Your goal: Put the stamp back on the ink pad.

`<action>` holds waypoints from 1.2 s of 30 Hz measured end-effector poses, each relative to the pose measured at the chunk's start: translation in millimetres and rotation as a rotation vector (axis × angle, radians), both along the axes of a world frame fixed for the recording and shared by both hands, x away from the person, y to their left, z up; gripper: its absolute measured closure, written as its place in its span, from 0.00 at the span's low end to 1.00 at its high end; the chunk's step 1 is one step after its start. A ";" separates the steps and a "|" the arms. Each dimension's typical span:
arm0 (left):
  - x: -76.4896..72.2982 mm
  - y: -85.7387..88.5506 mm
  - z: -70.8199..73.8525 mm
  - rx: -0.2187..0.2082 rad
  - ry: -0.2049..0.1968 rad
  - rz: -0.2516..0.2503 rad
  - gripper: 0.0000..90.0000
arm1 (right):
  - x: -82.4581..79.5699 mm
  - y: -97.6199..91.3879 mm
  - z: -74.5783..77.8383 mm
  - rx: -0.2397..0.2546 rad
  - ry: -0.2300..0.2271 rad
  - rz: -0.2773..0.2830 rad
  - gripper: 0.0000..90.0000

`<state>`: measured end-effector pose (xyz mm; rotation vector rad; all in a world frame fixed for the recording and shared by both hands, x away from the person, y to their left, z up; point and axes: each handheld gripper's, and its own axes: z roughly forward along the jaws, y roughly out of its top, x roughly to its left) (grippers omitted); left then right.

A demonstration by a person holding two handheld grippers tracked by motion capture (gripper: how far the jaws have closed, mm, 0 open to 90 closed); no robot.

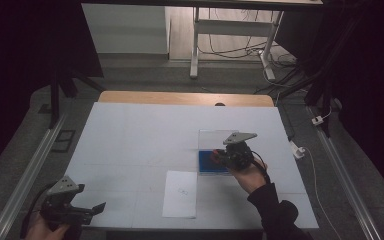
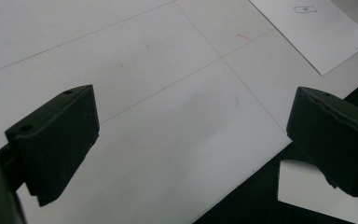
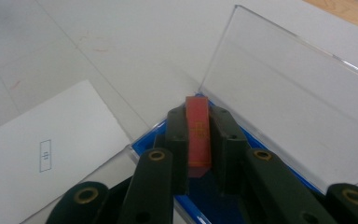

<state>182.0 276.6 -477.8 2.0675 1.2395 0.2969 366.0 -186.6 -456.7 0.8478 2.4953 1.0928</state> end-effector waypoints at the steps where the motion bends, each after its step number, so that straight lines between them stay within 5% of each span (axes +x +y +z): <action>1: 0.0 0.0 0.0 0.000 0.000 0.000 0.03 | 0.0 0.0 0.0 0.000 0.000 0.000 0.87; 14: 0.1 0.0 0.0 0.000 0.001 -0.001 0.03 | 11.8 -8.3 -6.4 -0.012 0.005 -0.048 0.87; 36: 0.1 -0.1 -0.1 0.000 0.001 -0.002 0.03 | 18.2 -2.1 -23.8 -0.065 0.040 -0.042 0.87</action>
